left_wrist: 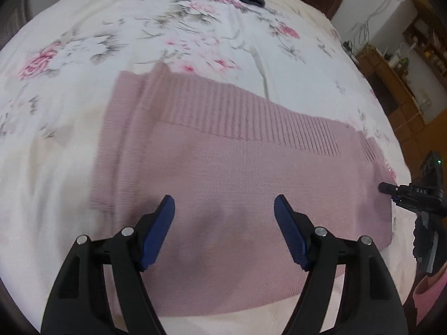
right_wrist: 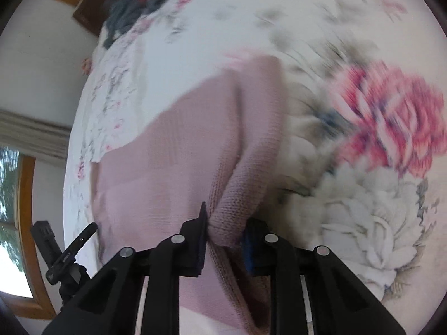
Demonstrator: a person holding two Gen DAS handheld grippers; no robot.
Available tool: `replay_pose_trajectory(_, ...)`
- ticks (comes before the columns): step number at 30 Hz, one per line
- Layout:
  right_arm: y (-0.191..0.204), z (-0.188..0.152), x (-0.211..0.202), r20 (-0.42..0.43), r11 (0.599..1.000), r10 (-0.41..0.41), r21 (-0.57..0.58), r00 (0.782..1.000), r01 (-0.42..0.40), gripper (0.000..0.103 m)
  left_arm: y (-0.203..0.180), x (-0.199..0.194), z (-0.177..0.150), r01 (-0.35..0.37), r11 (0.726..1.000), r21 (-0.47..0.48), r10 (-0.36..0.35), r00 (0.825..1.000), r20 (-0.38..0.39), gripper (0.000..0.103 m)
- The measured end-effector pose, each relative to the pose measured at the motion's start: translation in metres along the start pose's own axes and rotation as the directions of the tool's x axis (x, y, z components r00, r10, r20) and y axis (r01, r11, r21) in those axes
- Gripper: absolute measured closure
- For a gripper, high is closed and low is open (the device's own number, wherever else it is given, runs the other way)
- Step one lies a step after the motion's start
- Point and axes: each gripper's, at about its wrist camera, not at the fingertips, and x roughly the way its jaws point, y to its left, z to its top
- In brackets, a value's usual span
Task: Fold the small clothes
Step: 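Grasp the side of the folded sweater with the right tool, then fold the held side with the right tool toward the left tool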
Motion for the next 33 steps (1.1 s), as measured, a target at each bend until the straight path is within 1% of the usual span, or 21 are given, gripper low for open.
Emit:
replay_pose_trajectory(3,0.037,0.002,-0.008,0.009,0.997,0.025,-0.071,1.000,-0.024,0.082,0.011,-0.010,0.000,0.004,1.000,-0.025,-0.004,1.000,0.014,0.030)
replay_pose_trajectory(5,0.063,0.002,-0.007,0.001,0.993,0.024,-0.118,1.000,-0.024,0.082,0.015,-0.014,-0.001,0.006,1.000,-0.026,-0.006,1.000,0.022,0.030)
replay_pose_trajectory(9,0.118,-0.004,0.010,-0.030,0.974,-0.010,-0.228,0.999,0.003,0.083,0.017,-0.018,-0.005,0.013,1.000,-0.024,-0.013,1.000,0.024,0.030)
replay_pose_trajectory(12,0.146,-0.010,0.029,-0.054,0.960,-0.046,-0.279,0.997,0.030,0.083,0.019,-0.018,-0.006,0.022,0.999,-0.027,-0.022,0.999,0.025,0.030)
replay_pose_trajectory(15,0.164,-0.021,0.050,-0.074,0.942,-0.096,-0.329,0.993,0.067,0.083,0.021,-0.019,-0.007,0.032,0.999,-0.030,-0.031,0.999,0.026,0.030)
replay_pose_trajectory(18,0.175,-0.028,0.067,-0.088,0.930,-0.133,-0.354,0.987,0.094,0.082,0.022,-0.019,-0.006,0.043,0.998,-0.037,-0.042,0.999,0.030,0.030)
replay_pose_trajectory(22,0.176,-0.032,0.084,-0.107,0.933,-0.152,-0.345,0.983,0.107,0.079,0.024,-0.019,-0.005,0.064,0.996,-0.059,-0.062,0.997,0.035,0.030)
replay_pose_trajectory(24,0.176,-0.031,0.092,-0.126,0.941,-0.135,-0.326,0.983,0.088,0.073,0.024,-0.019,-0.004,0.077,0.995,-0.071,-0.074,0.997,0.036,0.030)
replay_pose_trajectory(25,0.175,-0.031,0.094,-0.146,0.949,-0.108,-0.309,0.983,0.059,0.062,0.024,-0.019,-0.004,0.083,0.994,-0.076,-0.080,0.996,0.036,0.030)
replay_pose_trajectory(26,0.171,-0.029,0.098,-0.173,0.963,-0.046,-0.269,0.984,-0.002,0.061,0.024,-0.018,-0.003,0.088,0.993,-0.080,-0.086,0.996,0.036,0.030)
replay_pose_trajectory(29,0.166,-0.025,0.101,-0.196,0.974,0.011,-0.219,0.981,-0.054,0.059,0.021,-0.018,-0.002,0.111,0.990,-0.092,-0.109,0.993,0.035,0.030)
replay_pose_trajectory(32,0.155,-0.019,0.090,-0.209,0.981,0.086,-0.154,0.974,-0.119,0.059,0.015,-0.017,-0.001,0.130,0.987,-0.095,-0.127,0.991,0.034,0.030)
replay_pose_trajectory(33,0.149,-0.016,0.081,-0.204,0.981,0.123,-0.123,0.971,-0.150,0.059,0.010,-0.015,-0.001,0.146,0.984,-0.099,-0.144,0.989,0.030,0.030)
